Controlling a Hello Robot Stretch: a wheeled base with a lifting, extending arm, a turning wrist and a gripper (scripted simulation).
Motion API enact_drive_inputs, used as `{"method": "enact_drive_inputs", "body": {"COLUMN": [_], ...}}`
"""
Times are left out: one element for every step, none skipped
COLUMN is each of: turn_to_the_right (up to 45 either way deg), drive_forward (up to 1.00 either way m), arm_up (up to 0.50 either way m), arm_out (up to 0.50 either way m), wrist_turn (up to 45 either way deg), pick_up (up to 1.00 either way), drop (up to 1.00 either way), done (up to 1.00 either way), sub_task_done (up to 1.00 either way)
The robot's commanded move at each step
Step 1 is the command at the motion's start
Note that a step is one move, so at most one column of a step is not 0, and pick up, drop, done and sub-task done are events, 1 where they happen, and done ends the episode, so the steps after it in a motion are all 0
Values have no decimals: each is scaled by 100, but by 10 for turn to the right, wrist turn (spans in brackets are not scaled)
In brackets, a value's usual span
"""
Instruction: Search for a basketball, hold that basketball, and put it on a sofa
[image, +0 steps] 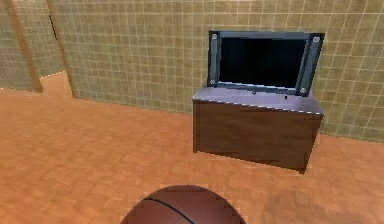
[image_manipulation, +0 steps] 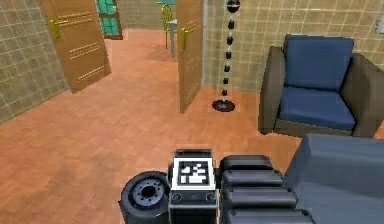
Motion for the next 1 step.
{"method": "enact_drive_inputs", "body": {"turn_to_the_right": [450], "drive_forward": [0], "arm_up": [0], "arm_out": [0], "wrist_turn": [0], "pick_up": [0], "drop": [0], "done": [0], "sub_task_done": [0]}}
